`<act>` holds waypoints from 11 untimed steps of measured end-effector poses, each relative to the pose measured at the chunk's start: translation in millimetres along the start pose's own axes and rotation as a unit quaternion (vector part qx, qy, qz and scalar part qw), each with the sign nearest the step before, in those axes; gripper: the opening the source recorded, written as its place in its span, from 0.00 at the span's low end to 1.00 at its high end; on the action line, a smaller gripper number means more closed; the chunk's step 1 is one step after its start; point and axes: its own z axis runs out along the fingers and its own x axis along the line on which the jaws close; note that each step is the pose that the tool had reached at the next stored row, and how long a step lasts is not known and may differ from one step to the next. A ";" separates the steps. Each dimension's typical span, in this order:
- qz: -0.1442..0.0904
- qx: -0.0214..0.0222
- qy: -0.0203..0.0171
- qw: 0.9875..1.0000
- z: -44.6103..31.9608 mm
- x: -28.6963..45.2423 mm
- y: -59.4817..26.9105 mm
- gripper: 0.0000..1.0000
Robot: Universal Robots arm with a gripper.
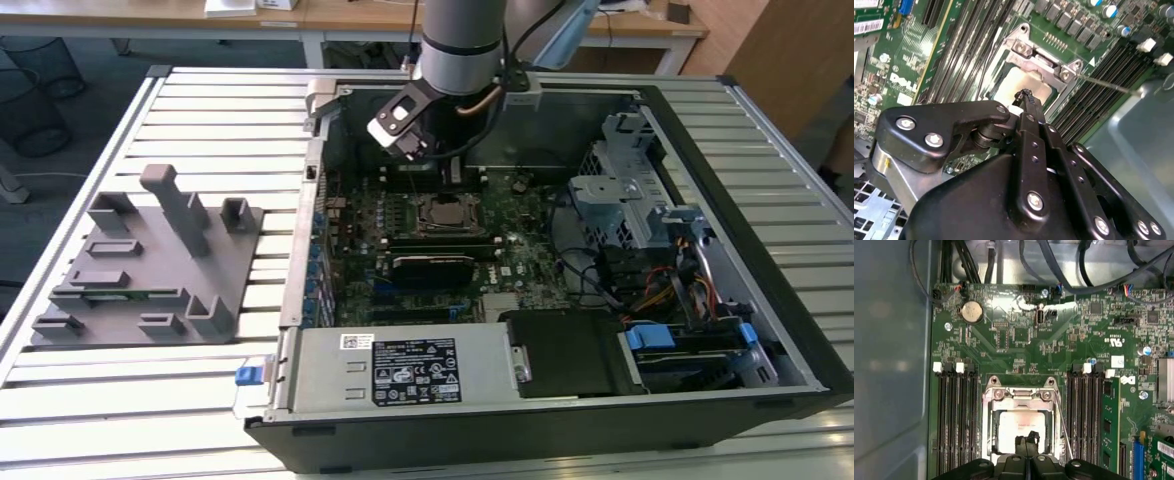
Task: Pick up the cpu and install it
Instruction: 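Close the cpu cover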
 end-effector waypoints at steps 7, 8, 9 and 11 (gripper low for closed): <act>0.000 0.000 0.000 1.000 8.4 -0.2 -9.0 0.11; 0.000 0.000 0.000 1.000 9.4 -0.2 -10.1 0.11; 0.000 0.000 0.000 1.000 10.4 -0.2 -11.1 0.11; 0.000 0.000 0.000 1.000 12.3 -0.2 -12.7 0.11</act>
